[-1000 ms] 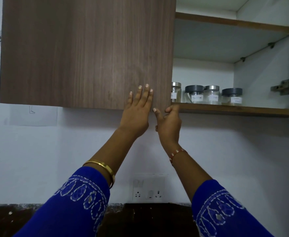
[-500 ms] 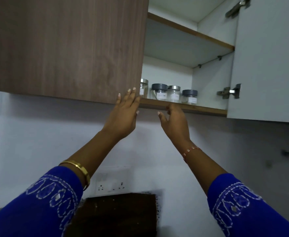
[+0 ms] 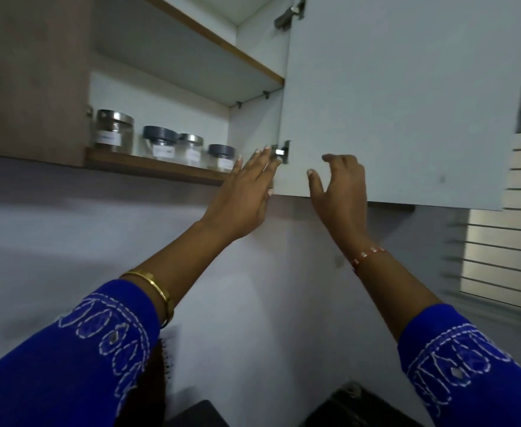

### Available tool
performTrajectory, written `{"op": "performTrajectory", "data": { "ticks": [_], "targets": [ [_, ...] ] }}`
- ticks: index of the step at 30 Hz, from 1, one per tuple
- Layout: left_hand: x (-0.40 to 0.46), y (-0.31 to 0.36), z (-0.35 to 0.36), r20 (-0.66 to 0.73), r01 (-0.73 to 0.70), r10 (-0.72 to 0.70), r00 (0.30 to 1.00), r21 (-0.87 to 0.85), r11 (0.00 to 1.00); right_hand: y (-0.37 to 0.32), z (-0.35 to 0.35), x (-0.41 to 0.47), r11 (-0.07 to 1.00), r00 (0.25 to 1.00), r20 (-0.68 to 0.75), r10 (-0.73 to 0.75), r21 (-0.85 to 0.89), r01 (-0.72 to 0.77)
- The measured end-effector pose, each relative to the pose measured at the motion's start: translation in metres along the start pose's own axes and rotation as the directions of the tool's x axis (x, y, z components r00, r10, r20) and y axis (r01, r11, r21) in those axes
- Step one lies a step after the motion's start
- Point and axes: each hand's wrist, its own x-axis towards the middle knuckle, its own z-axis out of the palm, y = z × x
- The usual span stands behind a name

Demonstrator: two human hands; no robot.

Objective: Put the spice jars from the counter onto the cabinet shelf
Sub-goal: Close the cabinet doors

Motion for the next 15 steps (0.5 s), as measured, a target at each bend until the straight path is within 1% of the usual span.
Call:
{"op": "performTrajectory", "data": {
  "ticks": [4, 8, 10, 12, 15],
  "targets": [
    [0.026, 0.047, 0.027, -0.007, -0.050, 0.050, 0.999, -0.074, 0.996, 0.059, -0.041, 0.014, 0.989, 0.997, -0.078, -0.031, -0.149, 0.019],
    [0.060, 0.099, 0.048, -0.022, -0.093, 0.091, 0.996, -0.140, 0.986, 0.110, -0.076, 0.025, 0.930, 0.972, -0.142, -0.189, -0.342, 0.131],
    [0.079, 0.126, 0.057, -0.047, -0.120, 0.114, 0.992, -0.170, 0.978, 0.129, -0.090, 0.030, 0.913, 0.959, -0.164, -0.232, -0.377, 0.157],
    [0.097, 0.153, 0.067, -0.074, -0.140, 0.127, 0.989, -0.210, 0.968, 0.147, -0.102, 0.034, 0.908, 0.952, -0.189, -0.242, -0.391, 0.154],
    [0.121, 0.192, 0.082, -0.109, -0.154, 0.127, 0.986, -0.296, 0.943, 0.178, -0.119, 0.034, 0.921, 0.955, -0.214, -0.205, -0.372, 0.114]
  ]
}}
